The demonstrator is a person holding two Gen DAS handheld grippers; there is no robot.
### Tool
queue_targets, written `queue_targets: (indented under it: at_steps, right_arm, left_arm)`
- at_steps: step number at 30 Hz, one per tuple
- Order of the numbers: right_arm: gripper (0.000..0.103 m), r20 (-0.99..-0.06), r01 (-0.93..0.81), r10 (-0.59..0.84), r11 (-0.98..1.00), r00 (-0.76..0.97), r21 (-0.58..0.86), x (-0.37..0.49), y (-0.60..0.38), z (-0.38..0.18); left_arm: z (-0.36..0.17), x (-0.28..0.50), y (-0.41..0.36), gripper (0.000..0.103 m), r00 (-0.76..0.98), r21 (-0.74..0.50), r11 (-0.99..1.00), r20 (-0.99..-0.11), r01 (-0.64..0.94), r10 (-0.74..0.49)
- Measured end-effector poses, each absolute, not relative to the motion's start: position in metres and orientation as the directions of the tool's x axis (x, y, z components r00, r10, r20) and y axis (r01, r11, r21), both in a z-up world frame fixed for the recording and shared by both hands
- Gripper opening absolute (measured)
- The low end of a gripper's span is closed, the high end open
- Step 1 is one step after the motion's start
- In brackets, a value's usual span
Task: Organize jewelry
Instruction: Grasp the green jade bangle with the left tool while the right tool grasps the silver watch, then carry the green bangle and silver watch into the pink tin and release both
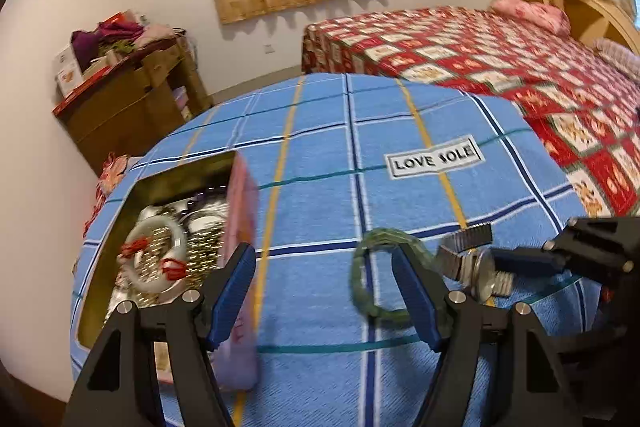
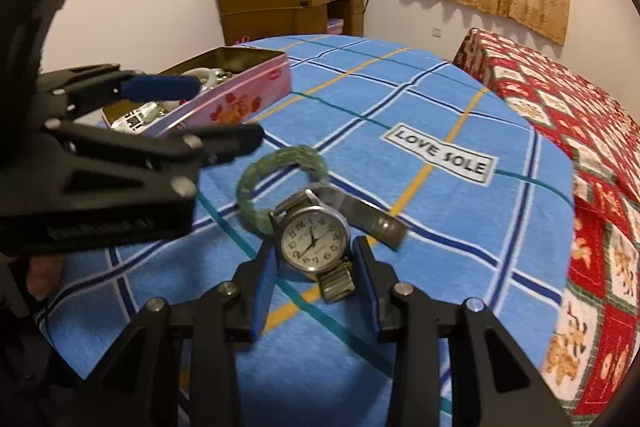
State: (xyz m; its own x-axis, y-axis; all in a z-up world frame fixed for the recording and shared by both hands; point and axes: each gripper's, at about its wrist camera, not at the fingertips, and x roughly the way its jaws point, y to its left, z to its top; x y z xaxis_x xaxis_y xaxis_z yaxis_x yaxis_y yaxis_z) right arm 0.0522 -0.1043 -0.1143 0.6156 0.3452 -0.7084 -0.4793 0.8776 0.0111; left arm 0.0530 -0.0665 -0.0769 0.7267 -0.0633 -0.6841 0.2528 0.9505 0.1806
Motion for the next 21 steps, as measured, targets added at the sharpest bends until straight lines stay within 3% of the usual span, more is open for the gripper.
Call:
queue_targets:
  at_steps: [7, 9, 11, 19, 21]
  right_arm:
    - [0.040, -0.701, -0.438, 0.315, 0.899, 0.639, 0.005, 0.054, -0.122, -0.110]
    - [0.040, -0.700, -0.433, 0.314, 0.901, 0.641, 0.007, 0.056, -0.123, -0.109]
    - [0.040, -0.700, -0.434, 0.313, 0.901, 0.642, 0.006, 0.056, -0.123, -0.109]
    - [0.040, -0.688, -0.438, 0.315, 0.899, 0.654, -0.005, 0.057, -0.122, -0.103]
    - [0.035, -0.681, -0.442, 0.318, 0.897, 0.660, -0.008, 0.055, -0.120, -0.099]
  left_arm:
    - [-0.098, 0.067, -0.084, 0.046, 0.657, 0.177, 0.927, -0.748, 0.330, -0.091]
    - [-0.104, 0.069, -0.087, 0.033, 0.634, 0.176, 0.922, -0.768, 0.345, -0.091]
    - [-0.106, 0.070, -0.089, 0.007, 0.614, 0.159, 0.915, -0.781, 0.371, -0.113]
    - [-0.079, 0.059, -0.067, 0.006, 0.666, 0.115, 0.934, -0.730, 0.339, -0.151]
    - [-0.067, 0.055, -0.060, 0.006, 0.689, 0.113, 0.940, -0.709, 0.323, -0.152]
